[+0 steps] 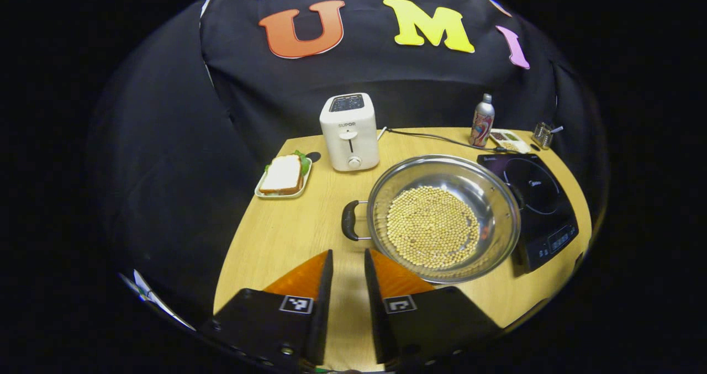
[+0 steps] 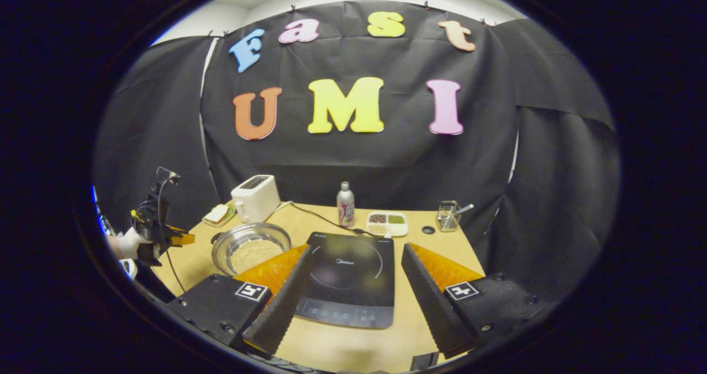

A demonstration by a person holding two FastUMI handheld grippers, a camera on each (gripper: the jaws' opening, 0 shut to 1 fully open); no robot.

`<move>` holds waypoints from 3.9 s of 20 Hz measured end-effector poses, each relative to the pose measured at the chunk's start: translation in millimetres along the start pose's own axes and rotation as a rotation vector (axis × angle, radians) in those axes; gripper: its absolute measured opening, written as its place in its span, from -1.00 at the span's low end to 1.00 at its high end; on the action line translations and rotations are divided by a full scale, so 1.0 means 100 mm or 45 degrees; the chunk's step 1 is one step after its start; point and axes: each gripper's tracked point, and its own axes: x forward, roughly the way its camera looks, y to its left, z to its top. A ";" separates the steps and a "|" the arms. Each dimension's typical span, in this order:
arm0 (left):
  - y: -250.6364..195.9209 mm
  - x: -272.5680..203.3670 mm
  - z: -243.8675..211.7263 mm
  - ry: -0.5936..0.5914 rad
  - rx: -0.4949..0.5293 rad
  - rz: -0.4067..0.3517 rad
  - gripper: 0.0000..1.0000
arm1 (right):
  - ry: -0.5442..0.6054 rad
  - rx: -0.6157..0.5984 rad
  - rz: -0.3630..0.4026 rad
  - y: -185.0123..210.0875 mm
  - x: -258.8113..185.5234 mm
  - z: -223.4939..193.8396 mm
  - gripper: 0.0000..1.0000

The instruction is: First push the handle of the pot to place it horizontally, then grasp the pot with both hands and set it on the induction cooktop.

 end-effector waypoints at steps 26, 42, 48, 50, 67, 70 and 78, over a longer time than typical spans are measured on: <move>0.08 1.34 0.02 0.362 0.076 0.044 0.94 | 0.783 0.124 0.164 1.38 2.56 -1.53 0.86; -0.17 1.57 -0.15 0.663 0.020 -0.105 0.75 | 1.031 0.119 0.007 1.39 2.63 -1.51 0.22; -0.21 1.54 -0.18 0.684 -0.021 -0.111 0.65 | 1.020 0.135 0.040 1.38 2.63 -1.48 0.18; -0.20 1.45 -0.18 0.683 -0.033 -0.096 0.58 | 1.015 0.172 0.060 1.39 2.63 -1.48 0.14; -0.63 0.30 0.41 0.449 0.050 -0.195 0.25 | 0.809 0.273 0.050 0.88 1.70 -0.80 0.04; -0.87 0.27 0.43 0.432 0.059 -0.240 0.26 | 0.784 0.280 -0.002 0.63 1.54 -0.78 0.10; -1.70 0.28 0.35 0.423 0.091 -0.347 0.26 | 0.763 0.311 -0.133 -0.11 1.21 -0.94 0.04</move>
